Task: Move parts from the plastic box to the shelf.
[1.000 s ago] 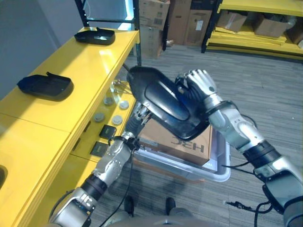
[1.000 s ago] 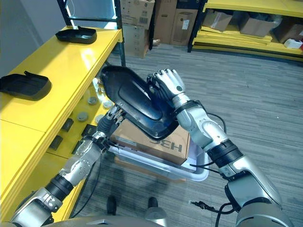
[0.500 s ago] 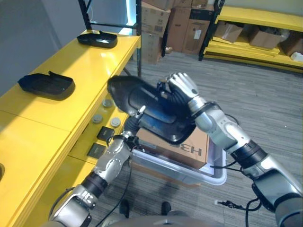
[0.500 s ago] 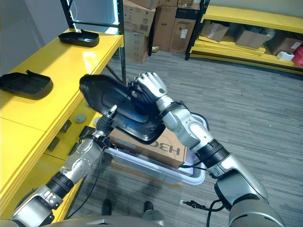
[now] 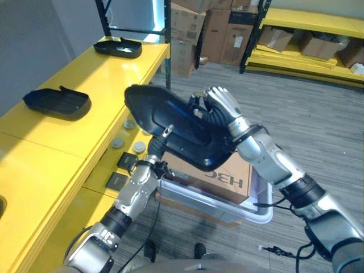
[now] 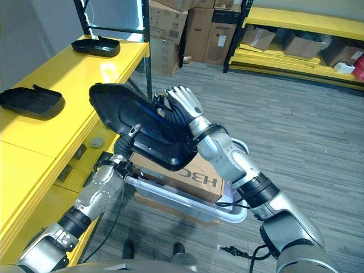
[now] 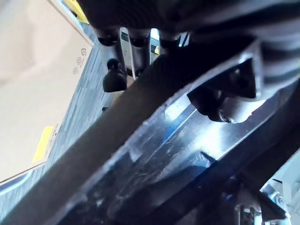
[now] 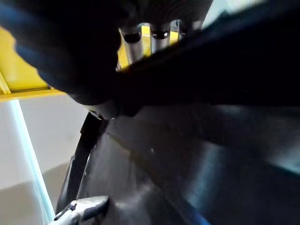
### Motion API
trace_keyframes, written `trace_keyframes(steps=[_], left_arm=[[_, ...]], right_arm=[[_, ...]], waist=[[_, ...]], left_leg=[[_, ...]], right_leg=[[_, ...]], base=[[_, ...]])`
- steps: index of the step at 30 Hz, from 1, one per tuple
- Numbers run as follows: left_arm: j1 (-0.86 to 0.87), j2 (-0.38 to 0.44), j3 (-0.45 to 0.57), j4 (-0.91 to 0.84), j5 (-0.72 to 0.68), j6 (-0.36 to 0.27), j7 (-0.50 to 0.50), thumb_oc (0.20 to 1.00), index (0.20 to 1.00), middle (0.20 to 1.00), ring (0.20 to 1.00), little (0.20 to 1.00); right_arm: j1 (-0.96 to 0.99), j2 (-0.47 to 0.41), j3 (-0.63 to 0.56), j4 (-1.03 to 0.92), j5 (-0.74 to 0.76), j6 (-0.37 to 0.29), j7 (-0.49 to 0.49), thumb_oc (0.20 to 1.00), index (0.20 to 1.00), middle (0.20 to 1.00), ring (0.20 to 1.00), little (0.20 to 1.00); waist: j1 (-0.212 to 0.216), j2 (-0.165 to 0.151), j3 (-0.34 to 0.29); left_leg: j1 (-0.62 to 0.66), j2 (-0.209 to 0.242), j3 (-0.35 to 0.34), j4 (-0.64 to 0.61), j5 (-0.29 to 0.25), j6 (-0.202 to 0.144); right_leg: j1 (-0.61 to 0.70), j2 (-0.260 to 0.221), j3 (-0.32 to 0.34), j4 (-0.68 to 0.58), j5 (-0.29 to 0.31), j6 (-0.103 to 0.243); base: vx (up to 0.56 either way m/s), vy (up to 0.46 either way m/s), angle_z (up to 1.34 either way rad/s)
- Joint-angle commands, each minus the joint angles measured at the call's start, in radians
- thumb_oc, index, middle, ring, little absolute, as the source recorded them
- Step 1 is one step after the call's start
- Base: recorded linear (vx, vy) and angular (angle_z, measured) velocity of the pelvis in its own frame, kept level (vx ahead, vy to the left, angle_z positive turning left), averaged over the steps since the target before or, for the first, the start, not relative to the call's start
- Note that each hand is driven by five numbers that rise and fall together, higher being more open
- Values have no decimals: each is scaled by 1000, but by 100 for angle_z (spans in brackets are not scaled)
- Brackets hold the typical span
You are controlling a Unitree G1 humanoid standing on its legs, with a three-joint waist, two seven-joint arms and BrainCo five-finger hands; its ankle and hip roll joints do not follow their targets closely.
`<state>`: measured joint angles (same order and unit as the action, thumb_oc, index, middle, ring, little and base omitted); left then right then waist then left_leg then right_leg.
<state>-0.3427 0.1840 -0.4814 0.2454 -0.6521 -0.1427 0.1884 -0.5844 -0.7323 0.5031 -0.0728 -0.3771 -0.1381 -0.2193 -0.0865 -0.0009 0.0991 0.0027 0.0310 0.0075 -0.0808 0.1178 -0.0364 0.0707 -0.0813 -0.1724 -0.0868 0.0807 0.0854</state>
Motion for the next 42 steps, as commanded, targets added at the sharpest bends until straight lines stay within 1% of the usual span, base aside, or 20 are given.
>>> trace_keyframes(steps=[1, 2, 4, 8, 11, 13, 14, 16, 17, 18, 20, 22, 24, 25, 26, 32, 38, 39, 40, 42], left_arm=[[-82, 68, 65, 61, 208, -58, 30, 200, 200, 200, 200, 200], [-49, 99, 96, 70, 306, -68, 48, 200, 200, 200, 200, 200], [-34, 100, 109, 77, 311, -73, 59, 200, 200, 200, 200, 200], [53, 136, 193, 43, 419, -96, 79, 200, 200, 200, 200, 200], [112, 143, 244, 33, 455, -116, 80, 200, 200, 200, 200, 200], [130, 139, 266, 28, 466, -129, 97, 200, 200, 200, 200, 200], [140, 136, 274, 28, 461, -127, 91, 200, 200, 200, 200, 200], [165, 141, 289, -13, 496, -141, 81, 200, 200, 200, 200, 200], [165, 141, 289, -13, 496, -141, 81, 200, 200, 200, 200, 200], [183, 160, 301, -65, 517, -156, 65, 200, 200, 200, 200, 200], [195, 178, 306, -101, 553, -168, 59, 200, 200, 200, 200, 200], [198, 191, 304, -122, 587, -172, 62, 200, 200, 200, 200, 200], [214, 189, 310, -196, 583, -189, 65, 200, 200, 200, 200, 200], [214, 189, 310, -196, 583, -189, 65, 200, 200, 200, 200, 200], [230, 187, 317, -261, 551, -200, 44, 200, 200, 200, 200, 200], [257, 216, 353, -379, 514, -217, 23, 200, 200, 200, 200, 200], [340, 301, 454, -518, 587, -236, 40, 200, 200, 200, 200, 200], [340, 301, 454, -518, 587, -236, 40, 200, 200, 200, 200, 200], [356, 293, 475, -547, 589, -242, 53, 200, 200, 200, 200, 200], [349, 285, 476, -555, 590, -238, 51, 200, 200, 200, 200, 200]], right_arm=[[68, 1, -72, -138, 169, -134, 6, 1000, 1000, 1000, 1000, 1000], [175, 33, -175, -108, 267, -140, 3, 1000, 1000, 1000, 1000, 1000], [219, 56, -216, -105, 296, -144, 2, 1000, 1000, 1000, 1000, 1000], [438, 156, -426, -57, 383, -148, -43, 1000, 1000, 1000, 1000, 1000], [577, 238, -518, 76, 451, -146, -61, 1000, 1000, 1000, 1000, 1000], [643, 313, -525, 303, 538, -137, -95, 1000, 1000, 1000, 1000, 1000], [662, 317, -534, 305, 541, -131, -73, 1000, 1000, 1000, 1000, 1000], [704, 373, -504, 578, 547, -99, -80, 1000, 1000, 1000, 1000, 1000], [704, 373, -504, 579, 547, -99, -80, 1000, 1000, 1000, 1000, 1000], [710, 395, -475, 732, 518, -71, -69, 1000, 1000, 1000, 1000, 1000], [707, 409, -408, 867, 434, -35, -43, 1000, 1000, 1000, 1000, 1000], [706, 422, -387, 916, 414, -27, -35, 1000, 1000, 1000, 1000, 1000], [678, 489, -318, 1140, 393, -2, 6, 1000, 1000, 1000, 1000, 1000], [678, 489, -318, 1140, 393, -3, 6, 1000, 1000, 1000, 1000, 1000], [649, 531, -323, 1278, 423, 16, 21, 1000, 1000, 1000, 1000, 1000], [609, 549, -384, 1387, 498, 38, 24, 1000, 1000, 1000, 1000, 1000], [570, 521, -304, 1361, 385, 41, 48, 1000, 1000, 1000, 1000, 1000], [570, 521, -303, 1361, 385, 41, 48, 1000, 1000, 1000, 1000, 1000], [562, 512, -306, 1347, 382, 41, 43, 1000, 1000, 1000, 1000, 1000], [566, 507, -304, 1347, 368, 43, 48, 1000, 1000, 1000, 1000, 1000]], waist=[[9, -37, -51], [8, -35, -48], [7, -36, -52], [-5, -32, -58], [-14, -30, -63], [-18, -27, -58], [-20, -27, -60], [-20, -25, -54], [-20, -25, -54], [-12, -21, -49], [-2, -18, -42], [1, -16, -39], [18, -4, -26], [18, -4, -26], [33, 9, -17], [52, 33, -6], [117, 43, 59], [116, 43, 58], [133, 39, 79], [126, 29, 78]], left_leg=[[51, 31, 22, -6, -72, -46], [59, 32, 24, -6, -75, -47], [56, 31, 23, -6, -73, -45], [62, 31, 31, -6, -78, -43], [69, 33, 35, -6, -80, -43], [75, 34, 36, -6, -82, -42], [71, 33, 36, -6, -79, -41], [71, 34, 35, -6, -76, -40], [71, 34, 35, -6, -76, -40], [71, 34, 31, -6, -73, -41], [70, 35, 25, -6, -70, -42], [71, 36, 21, -6, -68, -43], [70, 37, 5, -6, -59, -46], [70, 37, 5, -6, -59, -46], [64, 39, -9, 0, -52, -51], [46, 48, -38, 0, -34, -68], [-65, 49, -121, 82, 10, -103], [-66, 48, -122, 82, 10, -103], [-113, 29, -115, 104, 23, -102], [-130, 38, -22, 134, 13, -89]], right_leg=[[19, -24, -9, 0, -38, 45], [25, -23, -8, 2, -41, 45], [22, -24, -8, 2, -40, 44], [23, -22, 0, 4, -42, 42], [25, -21, 6, 6, -46, 40], [28, -18, 11, 11, -48, 38], [24, -19, 11, 11, -47, 38], [20, -17, 13, 17, -49, 35], [21, -17, 13, 17, -49, 35], [21, -16, 10, 18, -50, 33], [24, -15, 7, 17, -51, 31], [26, -15, 5, 15, -52, 30], [36, -13, -7, 11, -57, 26], [36, -13, -7, 11, -57, 26], [45, -8, -18, 7, -61, 20], [46, 3, -41, 1, -71, 9], [27, 9, -95, 0, -78, -6], [27, 9, -96, 0, -78, -6], [16, -6, -124, 0, -69, -5], [9, -22, -174, 0, -67, -1]], base=[[-8, -25, 5], [-11, -18, 3], [-7, -14, 0], [1, -11, -8], [8, -20, -9], [-14, -19, -9], [0, 0, 0], [-17, -13, 0], [-39, -39, -2], [-27, -38, -9], [-29, -45, -12], [-23, -42, 6], [-34, -73, 11], [-41, -81, 22], [-36, -77, 26], [-50, -66, 19], [-86, -91, 22], [-150, -35, 49], [-131, -42, 65], [-137, -67, 75]])
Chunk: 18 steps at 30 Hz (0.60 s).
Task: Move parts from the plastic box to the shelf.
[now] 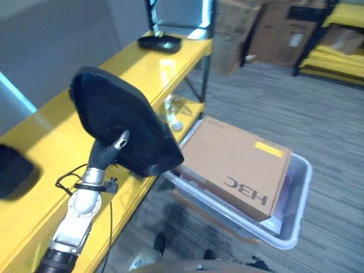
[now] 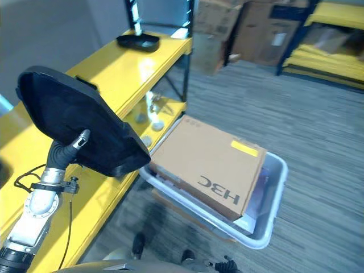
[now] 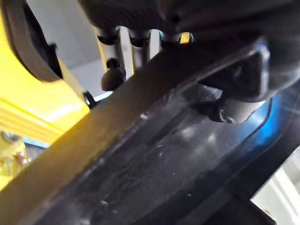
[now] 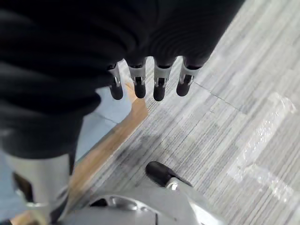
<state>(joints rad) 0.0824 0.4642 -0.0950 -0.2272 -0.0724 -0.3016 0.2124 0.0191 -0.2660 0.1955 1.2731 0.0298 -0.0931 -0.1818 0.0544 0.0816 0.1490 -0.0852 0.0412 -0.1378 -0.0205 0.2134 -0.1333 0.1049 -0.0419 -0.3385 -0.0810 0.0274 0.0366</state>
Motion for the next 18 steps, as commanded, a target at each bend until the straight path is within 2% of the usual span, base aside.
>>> trace_keyframes(steps=[1, 2, 3, 4, 5, 6, 8, 10, 12, 14, 16, 18], left_arm=[[-78, 2, 88, -92, 10, -76, 22, 200, 200, 200, 200, 200], [-80, 1, 90, -98, 8, -75, 17, 200, 200, 200, 200, 200], [-83, 1, 90, -95, 10, -77, 13, 200, 200, 200, 200, 200], [-83, 1, 90, -95, 10, -76, 13, 200, 200, 200, 200, 200], [-97, 11, 96, -95, 26, -75, 16, 200, 200, 200, 200, 200], [-99, 15, 101, -98, 31, -75, 15, 200, 200, 200, 200, 200], [-109, 20, 105, -109, 37, -77, 14, 200, 200, 200, 200, 200], [-128, 25, 101, -122, 41, -79, 12, 200, 200, 200, 200, 200], [-148, 25, 90, -127, 45, -77, 12, 200, 200, 200, 200, 200], [-158, 34, 77, -133, 64, -70, 7, 200, 200, 200, 200, 200], [-156, 37, 63, -140, 89, -65, 17, 200, 200, 200, 200, 200], [-154, 72, 77, -159, 141, -54, 37, 200, 200, 200, 200, 200]], right_arm=[[-34, 40, 4, 12, -52, 4, 12, 1000, 1000, 1000, 1000, 1000], [-30, 39, 5, 16, -65, 9, 10, 1000, 1000, 1000, 1000, 1000], [-28, 39, 2, 23, -68, 13, 7, 1000, 1000, 1000, 1000, 1000], [-28, 39, 2, 23, -68, 13, 7, 1000, 1000, 1000, 1000, 1000], [-24, 43, -14, 27, -56, 16, 2, 1000, 1000, 1000, 1000, 1000], [-18, 46, -20, 30, -51, 18, 3, 1000, 1000, 1000, 1000, 1000], [-14, 55, -23, 32, -51, 24, 7, 1000, 1000, 1000, 1000, 1000], [-16, 58, -23, 35, -58, 28, 9, 1000, 1000, 1000, 1000, 1000], [-16, 62, -33, 42, -56, 34, 8, 1000, 1000, 1000, 1000, 1000], [-14, 65, -41, 44, -51, 37, 5, 1000, 1000, 1000, 1000, 1000], [-20, 68, -48, 46, -50, 40, -8, 1000, 1000, 1000, 1000, 1000], [-40, 70, -54, 38, -46, 40, -13, 1000, 1000, 1000, 1000, 1000]], waist=[[-17, -56, 21], [-22, -59, 18], [-24, -62, 15], [-23, -62, 16], [-27, -72, 14], [-25, -74, 8], [-27, -85, 6], [-27, -91, -3], [-34, -89, -17], [-36, -80, -36], [-33, -80, -52], [-23, -81, -54]], left_leg=[[-43, 41, 184, 83, -91, 17], [-42, 61, 258, 105, -102, 21], [-35, 72, 298, 117, -111, 20], [-35, 73, 298, 118, -113, 20], [-25, 86, 356, 177, -156, 23], [-8, 84, 351, 184, -192, 15], [6, 67, 377, 238, -256, 26], [27, 50, 402, 253, -296, 37], [47, 43, 440, 233, -310, 45], [72, 35, 449, 162, -296, 51], [105, 8, 414, 81, -279, 62], [116, -15, 389, 67, -286, 85]], right_leg=[[-29, -69, -39, -6, -15, 49], [-30, -76, -70, -6, -16, 49], [-30, -80, -88, -6, -16, 49], [-30, -79, -87, -6, -16, 49], [-27, -94, -124, -6, -14, 44], [-18, -93, -123, -6, -27, 49], [-11, -104, -160, -6, -21, 48], [-8, -110, -201, -3, -17, 46], [-3, -113, -247, 0, -13, 51], [2, -110, -280, 3, -9, 55], [7, -116, -299, 8, -1, 65], [1, -130, -303, 58, -5, 68]], base=[[-108, -74, 102], [-76, -56, 78], [-42, -31, 100], [-55, -19, 97], [7, -38, 129], [-14, -46, 99], [-24, -15, 73], [-50, 27, 73], [-21, 74, 113], [2, 120, 145], [40, 165, 57], [53, 188, 45]])
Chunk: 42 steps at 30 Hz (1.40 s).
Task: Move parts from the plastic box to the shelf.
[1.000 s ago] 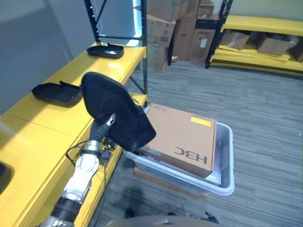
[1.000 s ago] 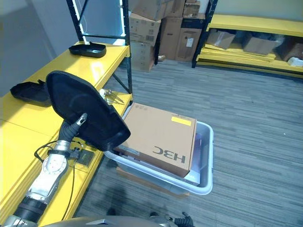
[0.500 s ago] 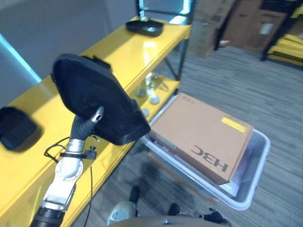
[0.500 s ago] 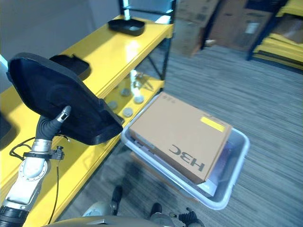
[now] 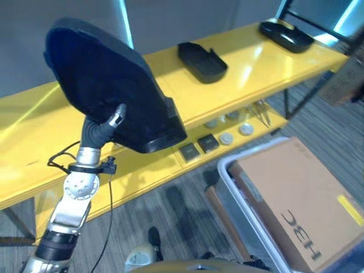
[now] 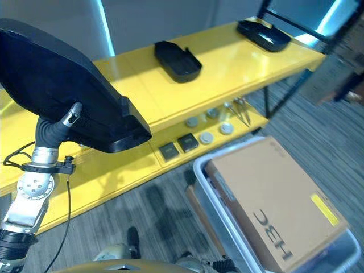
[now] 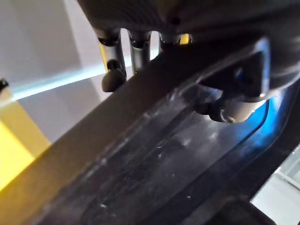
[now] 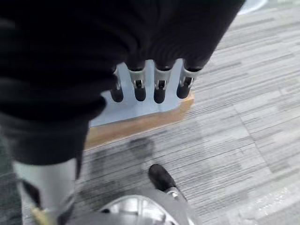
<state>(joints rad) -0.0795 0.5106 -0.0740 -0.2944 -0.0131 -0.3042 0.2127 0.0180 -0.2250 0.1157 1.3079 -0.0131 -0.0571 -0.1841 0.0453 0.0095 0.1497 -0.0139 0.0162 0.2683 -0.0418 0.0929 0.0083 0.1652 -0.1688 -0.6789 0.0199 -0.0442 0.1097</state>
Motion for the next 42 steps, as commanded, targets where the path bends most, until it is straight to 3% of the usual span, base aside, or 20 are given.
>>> trace_keyframes(steps=[1, 4, 6, 7, 9, 10, 11, 12, 19, 23, 25, 29, 31, 33, 36, 37, 38, 39, 40, 42], left_arm=[[15, 36, 70, -113, 79, -55, 40, 200, 200, 200, 200, 200], [19, 41, 83, -130, 59, -62, 55, 200, 200, 200, 200, 200], [7, 36, 67, -128, 33, -67, 54, 200, 200, 200, 200, 200], [-3, 36, 56, -119, 28, -68, 58, 200, 200, 200, 200, 200], [-29, 51, 28, -108, 28, -73, 62, 200, 200, 200, 200, 200], [-30, 51, 28, -108, 28, -73, 62, 200, 200, 200, 200, 200], [-63, 62, 0, -99, 4, -80, 47, 200, 200, 200, 200, 200], [-76, 59, -16, -81, -9, -82, 43, 200, 200, 200, 200, 200], [-12, 23, 23, -76, -100, -84, 27, 200, 200, 200, 200, 200], [-39, -1, 2, -59, -125, -69, 1, 200, 200, 200, 200, 200], [-42, 5, -14, -67, -136, -72, -31, 200, 200, 200, 200, 200], [-65, 35, -4, -66, -175, -65, -17, 200, 200, 200, 200, 200], [-70, 30, -3, -55, -197, -66, -11, 200, 200, 200, 200, 200], [-78, 26, 1, -41, -195, -66, 1, 200, 200, 200, 200, 200], [-86, 20, 3, -36, -184, -71, 18, 200, 200, 200, 200, 200], [-89, 21, 2, -39, -199, -78, 20, 200, 200, 200, 200, 200], [-90, 37, 9, -42, -208, -83, 12, 200, 200, 200, 200, 200], [-96, 64, 12, -45, -195, -80, 11, 200, 200, 200, 200, 200], [-79, 81, 42, -52, -201, -87, 21, 200, 200, 200, 200, 200], [-56, 89, 81, -52, -173, -77, 38, 200, 200, 200, 200, 200]], right_arm=[[-44, 36, 29, -1, -3, 5, -7, 1000, 1000, 1000, 1000, 1000], [-77, 39, 78, -36, -61, 8, 1, 1000, 1000, 1000, 1000, 1000], [-93, 41, 83, -60, -61, 8, -10, 1000, 1000, 1000, 1000, 1000], [-101, 45, 85, -71, -48, 5, -12, 1000, 1000, 1000, 1000, 1000], [-108, 50, 88, -93, 1, -15, -19, 1000, 1000, 1000, 1000, 1000], [-109, 50, 87, -93, 2, -15, -19, 1000, 1000, 1000, 1000, 1000], [-102, 46, 112, -98, 13, -25, -22, 1000, 1000, 1000, 1000, 1000], [-94, 47, 129, -98, 13, -29, -18, 1000, 1000, 1000, 1000, 1000], [-87, 47, 152, -84, -17, -22, -8, 1000, 1000, 1000, 1000, 1000], [-86, 5, 124, -78, -37, -15, -13, 1000, 1000, 1000, 1000, 1000], [-78, -26, 84, -52, -36, -6, -28, 1000, 1000, 1000, 1000, 1000], [-51, -65, -12, -16, 27, 5, -58, 1000, 1000, 1000, 1000, 1000], [-54, -72, -14, -20, 39, 5, -63, 1000, 1000, 1000, 1000, 1000], [-59, -77, -12, -36, 55, 0, -62, 1000, 1000, 1000, 1000, 1000], [-66, -70, -24, -42, 82, -5, -68, 1000, 1000, 1000, 1000, 1000], [-71, -61, -23, -45, 81, -1, -67, 1000, 1000, 1000, 1000, 1000], [-68, -52, -29, -61, 79, 0, -65, 1000, 1000, 1000, 1000, 1000], [-68, -39, -47, -72, 93, -3, -72, 1000, 1000, 1000, 1000, 1000], [-66, -6, -68, -105, 140, -11, -78, 1000, 1000, 1000, 1000, 1000], [-70, 12, -47, -120, 104, -14, -75, 1000, 1000, 1000, 1000, 1000]], waist=[[-14, -10, -49], [-11, 1, -23], [-33, -4, -3], [-44, -7, -3], [-77, -14, -15], [-76, -14, -16], [-103, -19, -30], [-108, -22, -30], [-57, -37, -51], [-71, -36, -36], [-75, -38, -21], [-80, -19, -23], [-77, -1, -17], [-70, 10, -9], [-58, 15, -11], [-52, 6, -18], [-61, -13, -23], [-71, -29, -27], [-71, -22, -29], [-58, -7, -26]], left_leg=[[53, 3, -20, 79, -166, -41], [89, -22, -26, 64, -192, 6], [98, -38, -58, 61, -196, 23], [97, -38, -78, 52, -190, 23], [86, -40, -126, 32, -157, 17], [83, -39, -125, 31, -153, 16], [64, -48, -200, 35, -148, 13], [62, -50, -235, 40, -154, 11], [47, -53, -285, 35, -131, -8], [2, -36, -256, 78, -133, -33], [-16, 22, -235, 97, -124, -65], [-66, 212, -241, 37, 19, -132], [-76, 263, -263, -2, 74, -150], [-67, 283, -299, -21, 78, -166], [-54, 269, -345, -21, 40, -174], [-46, 225, -378, 1, -15, -160], [-44, 190, -366, 21, -53, -143], [-36, 145, -336, 34, -79, -118], [-18, 101, -285, 39, -99, -86], [13, 80, -220, 29, -117, -65]], right_leg=[[-72, -20, 37, 17, 54, -2], [-144, -106, 41, 213, 64, 37], [-187, -126, 130, 281, 95, 73], [-209, -101, 213, 260, 86, 74], [-227, 5, 405, 160, 59, 46], [-228, 6, 405, 154, 65, 44], [-228, 80, 579, 91, 44, 31], [-225, 102, 636, 74, 38, 23], [-152, 102, 557, -35, 60, 4], [-164, 74, 484, -1, 43, -3], [-157, 45, 438, 11, 32, -3], [-142, -21, 396, 43, 9, 24], [-145, -32, 404, 99, -24, 25], [-163, -41, 432, 157, -44, 29], [-157, -57, 463, 154, -40, 44], [-142, -96, 488, 132, 3, 72], [-130, -139, 510, 116, 70, 100], [-139, -183, 530, 111, 194, 118], [-166, -236, 503, 99, 284, 116], [-195, -249, 403, 135, 246, 93]], base=[[28, 243, 35], [4, 276, 24], [-37, 111, 15], [-104, -16, 46], [-26, -53, 64], [114, -64, 119], [113, -76, 125], [111, -76, 174], [78, -126, 65], [-28, -31, 41], [-18, 76, 122], [72, 219, 65], [170, 305, 49], [129, 288, 22], [140, 361, -49], [224, 682, -42], [237, 770, -17], [188, 790, -45], [142, 731, -97], [94, 623, -164]])
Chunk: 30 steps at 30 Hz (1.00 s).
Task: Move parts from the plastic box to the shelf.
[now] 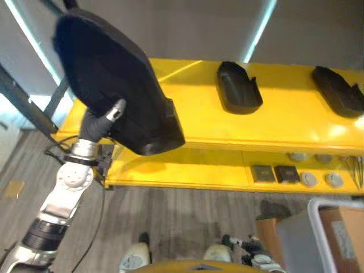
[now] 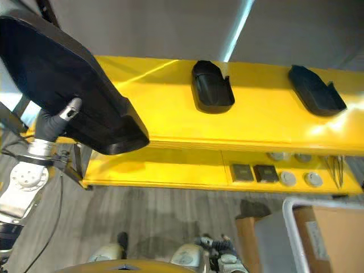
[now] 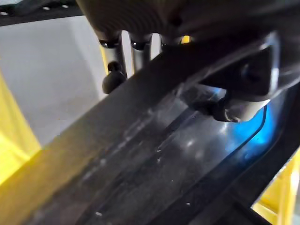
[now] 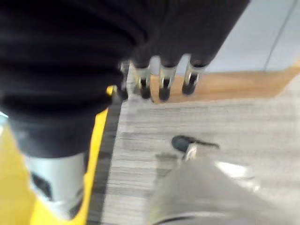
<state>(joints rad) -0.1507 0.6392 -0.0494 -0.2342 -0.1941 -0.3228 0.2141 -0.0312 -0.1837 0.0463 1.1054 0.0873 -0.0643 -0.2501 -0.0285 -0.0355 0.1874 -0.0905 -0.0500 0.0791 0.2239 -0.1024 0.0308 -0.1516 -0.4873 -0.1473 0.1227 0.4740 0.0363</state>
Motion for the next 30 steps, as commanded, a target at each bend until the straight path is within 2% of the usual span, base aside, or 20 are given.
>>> trace_keyframes(steps=[1, 2, 3, 4, 5, 6, 7, 10, 13, 16, 17, 18, 23, 25, 28, 30], left_arm=[[22, -47, 61, -93, 33, -47, 49, 200, 200, 200, 200, 200], [17, -51, 58, -72, 28, -43, 53, 200, 200, 200, 200, 200], [10, -49, 60, -62, 42, -36, 53, 200, 200, 200, 200, 200], [1, -42, 61, -54, 57, -26, 54, 200, 200, 200, 200, 200], [-10, -40, 68, -44, 64, -22, 66, 200, 200, 200, 200, 200], [-11, -40, 68, -43, 64, -22, 67, 200, 200, 200, 200, 200], [-26, -36, 80, -29, 66, -23, 86, 200, 200, 200, 200, 200], [-59, -22, 82, 27, 43, -21, 107, 200, 200, 200, 200, 200], [-96, -3, 85, 92, 18, -12, 108, 200, 200, 200, 200, 200], [-154, 14, 63, 148, 0, -4, 119, 200, 200, 200, 200, 200], [-198, 53, 52, 173, 29, 13, 129, 200, 200, 200, 200, 200], [-206, 65, 54, 176, 25, 13, 128, 200, 200, 200, 200, 200], [-265, 125, 44, 284, -57, 15, 111, 200, 200, 200, 200, 200], [-348, 190, 6, 369, -63, 33, 107, 200, 200, 200, 200, 200], [-424, 223, -39, 450, -113, 34, 93, 200, 200, 200, 200, 200], [-569, 277, -145, 620, -233, 52, 51, 200, 200, 200, 200, 200]], right_arm=[[-20, -19, 41, 75, -14, -17, -14, 1000, 1000, 1000, 1000, 1000], [-10, -19, 43, 62, 8, -30, -12, 1000, 1000, 1000, 1000, 1000], [-5, -18, 50, 60, 16, -37, -14, 1000, 1000, 1000, 1000, 1000], [-2, -20, 60, 63, 14, -41, -14, 1000, 1000, 1000, 1000, 1000], [-2, -18, 75, 65, 1, -40, -12, 1000, 1000, 1000, 1000, 1000], [-3, -18, 75, 65, 0, -40, -12, 1000, 1000, 1000, 1000, 1000], [-5, -19, 87, 67, -14, -36, -11, 1000, 1000, 1000, 1000, 1000], [14, -29, 134, 86, -60, -19, 11, 1000, 1000, 1000, 1000, 1000], [5, -69, 180, 77, -150, -3, 16, 1000, 1000, 1000, 1000, 1000], [4, -83, 148, 81, -110, -5, 9, 1000, 1000, 1000, 1000, 1000], [-5, -82, 66, 83, 3, -22, -19, 1000, 1000, 1000, 1000, 1000], [-7, -77, 48, 85, 32, -28, -19, 1000, 1000, 1000, 1000, 1000], [-17, -76, 125, 70, -31, -19, 8, 1000, 1000, 1000, 1000, 1000], [-18, -80, 159, 58, -41, -20, 33, 1000, 1000, 1000, 1000, 1000], [-21, -79, 167, 63, -39, -16, 45, 1000, 1000, 1000, 1000, 1000], [-36, -86, 168, 69, -24, -9, 44, 1000, 1000, 1000, 1000, 1000]], waist=[[-11, 52, -56], [-37, 59, -51], [-46, 61, -50], [-46, 62, -50], [-44, 60, -43], [-46, 61, -44], [-43, 56, -35], [-54, 59, -18], [-51, 74, -4], [-62, 84, 4], [-78, 96, 11], [-84, 99, 9], [-90, 99, 6], [-102, 98, 11], [-107, 95, 16], [-120, 97, 27]], left_leg=[[110, 127, -36, -257, 89, -73], [114, 113, -49, -272, 104, -64], [113, 106, -51, -286, 116, -63], [115, 100, -48, -301, 122, -64], [113, 94, -41, -311, 120, -65], [112, 95, -43, -311, 120, -65], [105, 95, -27, -311, 114, -69], [84, 91, -28, -311, 124, -69], [56, 85, -22, -311, 137, -72], [41, 87, -19, -311, 143, -75], [19, 89, -11, -311, 150, -81], [15, 93, -4, -311, 149, -85], [30, 110, 38, -311, 143, -92], [34, 114, 51, -311, 144, -95], [27, 118, 59, -311, 148, -99], [9, 125, 67, -311, 158, -103]], right_leg=[[84, 189, -47, 90, -368, 147], [52, 300, 39, 107, -438, 125], [36, 346, 62, 96, -460, 116], [32, 369, 63, 77, -471, 100], [25, 369, 32, 34, -464, 91], [27, 370, 30, 28, -461, 90], [9, 359, -31, -43, -429, 94], [10, 370, 30, -96, -405, 98], [3, 361, 15, -125, -389, 96], [0, 364, 12, -150, -377, 97], [-7, 364, 14, -177, -360, 100], [-8, 364, 14, -189, -357, 101], [-5, 378, 54, -210, -350, 100], [-9, 384, 70, -210, -348, 99], [-20, 389, 74, -210, -345, 99], [-45, 394, 77, -210, -338, 100]], base=[[121, 533, -129], [123, 413, -76], [82, 216, -18], [43, 115, 11], [32, 56, 33], [-25, 0, 11], [34, -73, -33], [45, -87, -27], [-3, -21, 24], [7, -43, 13], [11, -20, 18], [39, -27, 9], [66, -32, -23], [33, -35, -32], [-11, -37, -27], [-5, -40, -18]])
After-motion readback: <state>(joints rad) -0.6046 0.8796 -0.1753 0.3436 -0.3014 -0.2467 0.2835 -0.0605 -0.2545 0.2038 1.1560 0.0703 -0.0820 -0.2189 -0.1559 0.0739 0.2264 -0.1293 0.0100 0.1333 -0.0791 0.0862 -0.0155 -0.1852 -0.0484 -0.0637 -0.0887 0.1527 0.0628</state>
